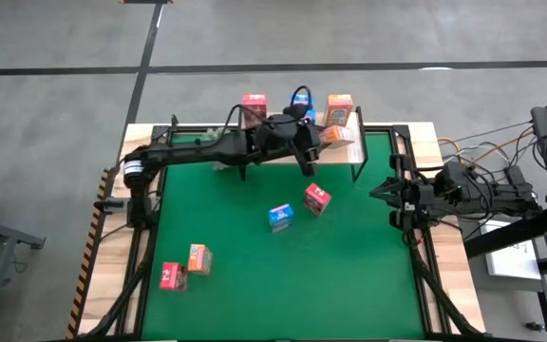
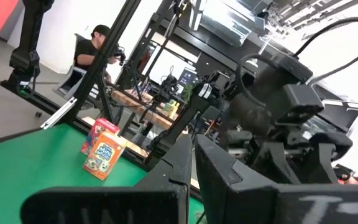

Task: Stack cereal on shelf
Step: Put the top orange cereal box on the shelf aligned with the other orange cereal box

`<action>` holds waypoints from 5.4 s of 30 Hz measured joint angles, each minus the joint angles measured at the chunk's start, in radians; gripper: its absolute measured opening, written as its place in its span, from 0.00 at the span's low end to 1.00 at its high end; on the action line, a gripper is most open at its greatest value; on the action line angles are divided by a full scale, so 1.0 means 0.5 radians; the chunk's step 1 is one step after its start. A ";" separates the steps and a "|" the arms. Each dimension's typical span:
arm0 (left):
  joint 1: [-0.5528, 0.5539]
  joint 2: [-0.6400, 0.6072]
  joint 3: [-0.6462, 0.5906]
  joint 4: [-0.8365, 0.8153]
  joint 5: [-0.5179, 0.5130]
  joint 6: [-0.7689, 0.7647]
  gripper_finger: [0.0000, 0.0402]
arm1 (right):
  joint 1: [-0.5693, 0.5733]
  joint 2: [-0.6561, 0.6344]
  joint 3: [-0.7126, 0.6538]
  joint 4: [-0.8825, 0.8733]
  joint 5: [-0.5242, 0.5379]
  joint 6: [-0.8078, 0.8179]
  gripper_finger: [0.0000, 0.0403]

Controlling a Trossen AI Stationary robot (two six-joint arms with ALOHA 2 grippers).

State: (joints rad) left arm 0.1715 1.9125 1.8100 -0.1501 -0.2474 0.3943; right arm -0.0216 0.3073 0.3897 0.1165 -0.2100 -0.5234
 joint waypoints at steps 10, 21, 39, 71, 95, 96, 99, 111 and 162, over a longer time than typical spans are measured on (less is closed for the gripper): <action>0.013 0.195 0.188 -0.061 -0.010 0.020 0.44 | 0.000 0.000 0.000 -0.015 0.001 0.000 0.03; 0.031 0.229 0.187 -0.096 -0.014 -0.035 0.44 | 0.000 0.000 0.000 -0.017 0.002 0.016 0.03; 0.033 0.262 0.185 -0.048 -0.009 -0.021 0.54 | 0.000 0.000 0.000 -0.017 0.002 0.037 0.03; -0.416 -0.805 -0.548 -0.464 -0.212 -0.203 0.55 | -0.001 0.032 -0.001 0.070 0.402 0.434 0.03; -0.555 -1.680 -1.810 0.301 -0.385 -0.285 0.55 | -0.105 0.690 0.748 -0.727 1.055 1.077 0.03; -0.555 -1.680 -1.810 0.300 -0.385 -0.284 0.55 | -0.126 0.749 0.851 -0.845 1.050 1.088 0.03; -0.552 -1.672 -1.810 0.301 -0.385 -0.254 0.55 | -0.192 0.933 1.179 -1.189 1.052 1.116 0.03; -0.553 -1.676 -1.943 0.443 -0.383 -0.247 0.55 | -0.531 1.782 2.534 -2.497 0.955 0.927 0.03; -0.553 -1.865 -2.103 0.510 -0.382 -0.292 0.55 | -0.813 2.563 3.306 -3.254 0.739 -1.167 0.02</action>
State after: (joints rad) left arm -0.1051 0.9802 0.7586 0.1047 -0.4385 0.2485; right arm -0.4281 1.5886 2.0427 -1.5102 0.1595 -1.1071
